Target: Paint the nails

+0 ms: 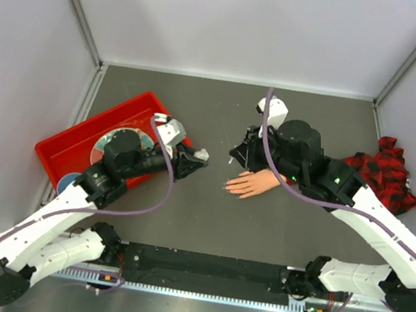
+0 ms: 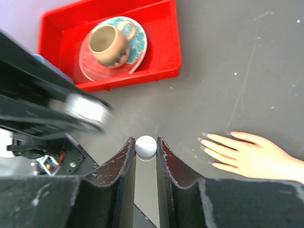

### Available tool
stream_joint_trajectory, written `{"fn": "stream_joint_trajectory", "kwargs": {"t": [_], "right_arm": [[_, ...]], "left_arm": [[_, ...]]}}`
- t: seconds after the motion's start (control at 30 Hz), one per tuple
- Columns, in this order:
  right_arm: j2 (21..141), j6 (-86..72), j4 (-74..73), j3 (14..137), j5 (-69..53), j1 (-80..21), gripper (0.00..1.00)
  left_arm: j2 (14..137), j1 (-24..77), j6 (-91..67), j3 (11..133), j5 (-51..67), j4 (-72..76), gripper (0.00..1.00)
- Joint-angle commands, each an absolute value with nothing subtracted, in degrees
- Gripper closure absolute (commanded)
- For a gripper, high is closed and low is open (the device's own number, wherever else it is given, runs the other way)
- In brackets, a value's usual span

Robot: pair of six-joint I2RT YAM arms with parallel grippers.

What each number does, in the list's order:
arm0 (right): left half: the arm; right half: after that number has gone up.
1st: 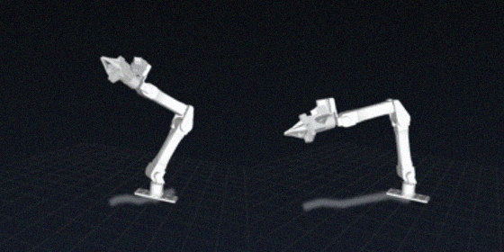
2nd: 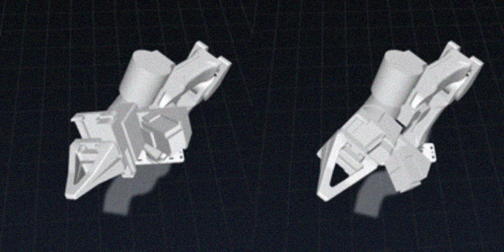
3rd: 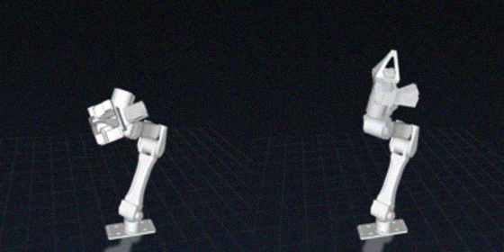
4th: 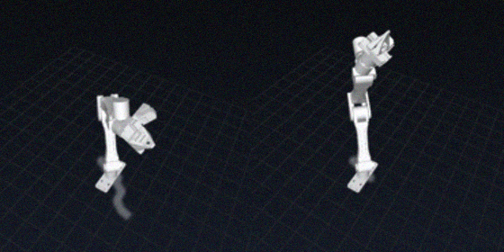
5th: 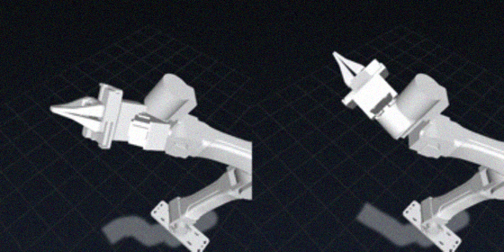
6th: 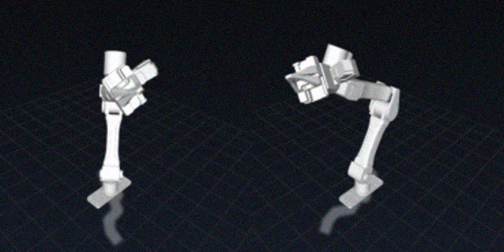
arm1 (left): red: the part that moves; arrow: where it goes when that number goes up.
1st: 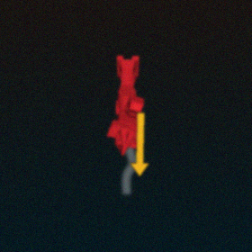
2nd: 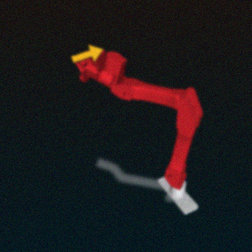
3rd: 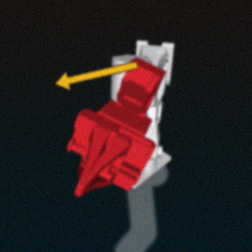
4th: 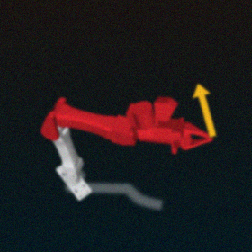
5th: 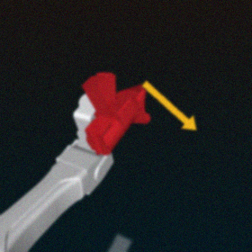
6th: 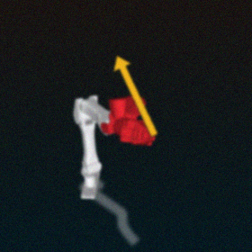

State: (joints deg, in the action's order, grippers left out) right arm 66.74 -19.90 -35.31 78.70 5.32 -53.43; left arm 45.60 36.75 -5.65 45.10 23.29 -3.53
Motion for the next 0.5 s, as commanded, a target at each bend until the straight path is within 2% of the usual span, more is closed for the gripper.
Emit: {"fn": "stream_joint_trajectory", "kwargs": {"t": [0.0,0.2,0.47], "right_arm": [[65.5,-22.3,-31.1,81.8,3.5,-53.0,1.00],[66.5,-21.8,-31.8,83.4,3.9,-53.0,1.00],[64.2,-20.8,-29.4,76.9,8.3,-52.8,1.00]], "left_arm": [[53.5,37.1,-6.0,42.3,35.8,3.4,1.00],[56.9,37.3,-6.3,42.0,35.1,10.4,1.00],[56.5,37.3,-5.0,42.2,32.4,8.8,1.00]]}}
